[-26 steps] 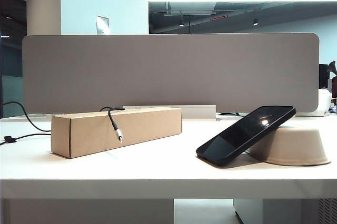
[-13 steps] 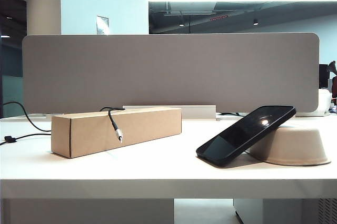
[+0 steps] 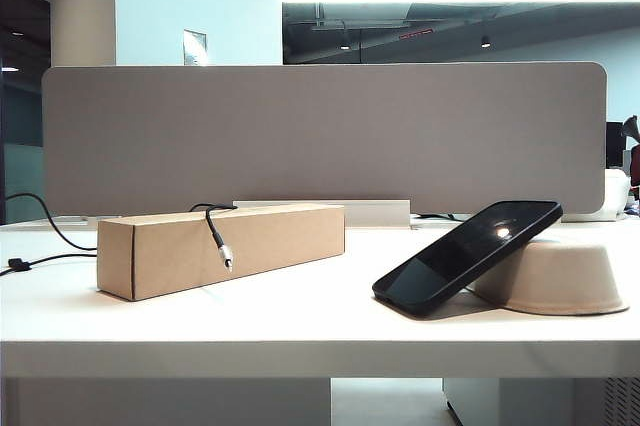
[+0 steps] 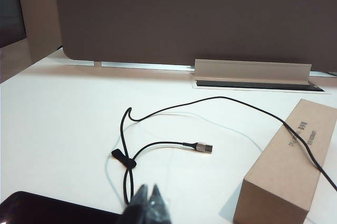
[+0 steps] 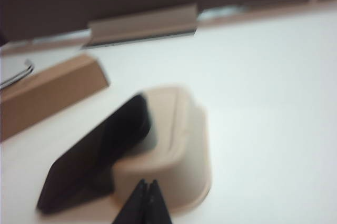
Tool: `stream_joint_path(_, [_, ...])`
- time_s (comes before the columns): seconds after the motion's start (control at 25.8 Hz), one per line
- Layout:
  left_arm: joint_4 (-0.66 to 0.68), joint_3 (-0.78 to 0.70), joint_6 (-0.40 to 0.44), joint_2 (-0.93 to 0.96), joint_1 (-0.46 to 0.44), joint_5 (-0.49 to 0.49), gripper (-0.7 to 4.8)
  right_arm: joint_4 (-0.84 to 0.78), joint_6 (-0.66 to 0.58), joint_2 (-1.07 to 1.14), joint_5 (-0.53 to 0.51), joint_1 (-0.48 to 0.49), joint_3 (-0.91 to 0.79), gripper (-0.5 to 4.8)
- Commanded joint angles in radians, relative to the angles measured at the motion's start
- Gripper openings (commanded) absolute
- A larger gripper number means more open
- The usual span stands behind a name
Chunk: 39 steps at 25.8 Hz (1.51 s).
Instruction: Pick up the charging cable and the phone, plug the charging cable into the charging port on the phone, and finally place them back on the table.
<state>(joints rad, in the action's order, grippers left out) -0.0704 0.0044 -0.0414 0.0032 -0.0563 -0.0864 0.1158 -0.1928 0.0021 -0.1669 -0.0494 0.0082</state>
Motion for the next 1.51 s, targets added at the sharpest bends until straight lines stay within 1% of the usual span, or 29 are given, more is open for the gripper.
stream_joint_path(0.04, [-0.013, 0.003, 0.003, 0.001, 0.0, -0.005, -0.05, 0.053, -0.055, 0.0, -0.077, 0.0, 0.02, -0.09])
stream_joint_path(0.16, [-0.013, 0.003, 0.003, 0.001, 0.0, -0.008, -0.06, 0.054, -0.122, 0.0, -0.127, 0.0, 0.051, -0.09])
stream_joint_path(0.27, [-0.012, 0.003, 0.003, 0.001, 0.0, -0.008, -0.06, 0.076, -0.182, 0.002, -0.133, 0.0, 0.098, -0.09])
stream_joint_path(0.35, [0.0, 0.003, 0.003, 0.001, 0.0, -0.007, -0.06, 0.075, -0.204, 0.005, -0.171, 0.0, 0.134, -0.09])
stream_joint_path(0.5, [0.039, 0.003, 0.003, 0.001, 0.0, -0.008, -0.05, 0.075, -0.204, 0.048, -0.215, 0.0, 0.194, -0.09])
stream_joint_path(0.74, [0.048, 0.003, 0.003, 0.001, 0.0, -0.008, -0.05, 0.074, -0.204, 0.286, -0.25, 0.0, 0.33, -0.09])
stream_joint_path(0.85, [0.048, 0.003, 0.003, 0.001, 0.0, -0.007, -0.06, 0.066, -0.226, 0.445, -0.338, -0.001, 0.372, -0.09])
stream_joint_path(0.89, [0.048, 0.003, 0.003, 0.001, 0.0, -0.007, -0.05, 0.067, -0.238, 0.476, -0.346, -0.001, 0.377, -0.08])
stream_joint_path(1.05, [0.047, 0.003, 0.003, 0.001, 0.0, -0.008, -0.05, 0.002, -0.295, 0.678, -0.422, -0.002, 0.382, 0.36])
stream_joint_path(1.16, [0.047, 0.003, 0.003, 0.001, 0.0, -0.007, -0.05, -0.069, -0.313, 0.766, -0.429, -0.049, 0.382, 0.41])
stream_joint_path(1.2, [0.047, 0.003, 0.003, 0.001, 0.0, -0.007, -0.06, -0.095, -0.315, 0.789, -0.428, -0.069, 0.382, 0.51])
stream_joint_path(1.32, [0.047, 0.003, 0.003, 0.001, 0.0, -0.007, -0.06, -0.211, -0.364, 0.896, -0.419, -0.175, 0.382, 0.71])
stream_joint_path(1.36, [0.047, 0.003, 0.003, 0.001, 0.0, -0.007, -0.05, -0.233, -0.374, 0.924, -0.409, -0.2, 0.382, 1.0])
stream_joint_path(1.4, [0.047, 0.003, 0.003, 0.001, 0.0, -0.007, -0.06, -0.264, -0.393, 0.975, -0.389, -0.237, 0.382, 1.8])
stream_joint_path(1.48, [0.047, 0.003, 0.003, 0.001, 0.0, -0.007, -0.06, -0.294, -0.406, 1.049, -0.383, -0.274, 0.382, 2.35])
stream_joint_path(1.51, [0.047, 0.003, 0.003, 0.001, 0.0, -0.007, -0.06, -0.299, -0.406, 1.073, -0.381, -0.281, 0.382, 2.35])
